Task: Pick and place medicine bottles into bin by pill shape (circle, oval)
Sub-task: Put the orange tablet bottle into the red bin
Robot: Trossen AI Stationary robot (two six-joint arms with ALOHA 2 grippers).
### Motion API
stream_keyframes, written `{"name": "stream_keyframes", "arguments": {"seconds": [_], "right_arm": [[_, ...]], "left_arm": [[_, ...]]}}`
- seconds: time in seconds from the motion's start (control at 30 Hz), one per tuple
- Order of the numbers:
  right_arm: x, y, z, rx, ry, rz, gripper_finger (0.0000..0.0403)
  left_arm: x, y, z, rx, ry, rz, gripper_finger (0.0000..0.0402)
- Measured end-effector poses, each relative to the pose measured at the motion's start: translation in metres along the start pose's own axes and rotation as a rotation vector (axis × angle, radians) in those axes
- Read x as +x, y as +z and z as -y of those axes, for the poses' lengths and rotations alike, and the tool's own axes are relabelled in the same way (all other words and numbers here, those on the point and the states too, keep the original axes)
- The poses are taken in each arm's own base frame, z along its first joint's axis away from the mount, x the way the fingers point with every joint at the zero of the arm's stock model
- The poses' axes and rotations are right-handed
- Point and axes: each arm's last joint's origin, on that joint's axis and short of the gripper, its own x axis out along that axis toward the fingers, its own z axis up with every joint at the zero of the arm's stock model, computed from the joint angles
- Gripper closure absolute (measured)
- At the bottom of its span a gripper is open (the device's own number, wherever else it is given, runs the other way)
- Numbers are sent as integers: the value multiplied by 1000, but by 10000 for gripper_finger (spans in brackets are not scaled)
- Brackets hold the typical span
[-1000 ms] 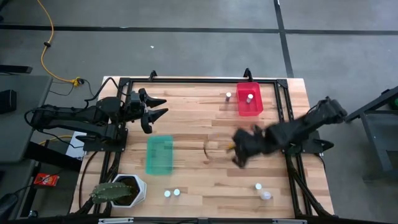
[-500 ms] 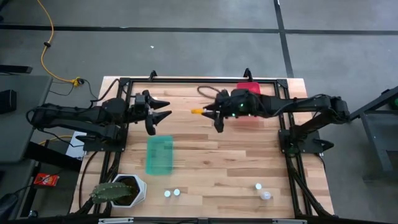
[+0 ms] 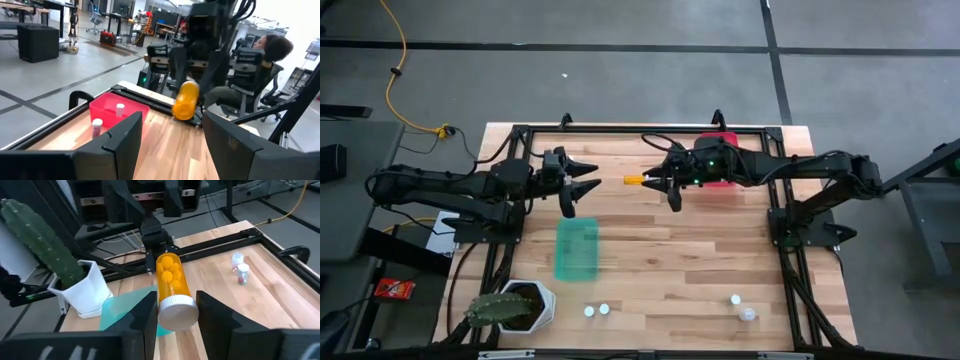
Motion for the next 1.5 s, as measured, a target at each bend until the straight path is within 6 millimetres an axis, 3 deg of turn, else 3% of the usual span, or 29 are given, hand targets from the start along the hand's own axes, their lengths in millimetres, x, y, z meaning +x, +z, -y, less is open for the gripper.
{"name": "stream_keyframes", "arguments": {"seconds": [0.1,0.23,0.33,0.53,0.7,1.0,1.27,1.5], "right_arm": [[-7,7,11,23,-118,-79,300],[-30,23,34,44,-348,-272,300],[-49,21,57,114,-527,-448,300],[-84,-22,103,338,-755,-809,300],[-96,-68,131,478,-835,-965,300],[-95,-110,151,583,-862,-936,300],[-96,-121,165,697,-884,-851,299],[-95,-132,177,794,-894,-896,274]], "left_arm": [[0,1,0,-2,-2,7,202],[0,1,0,-2,-2,7,202],[0,1,0,-2,-2,7,202],[0,1,0,-2,-2,5,202],[0,0,0,-2,-2,5,202],[0,1,0,-1,7,7,202],[0,0,0,-2,8,6,202],[0,0,0,-1,7,6,202]]}}
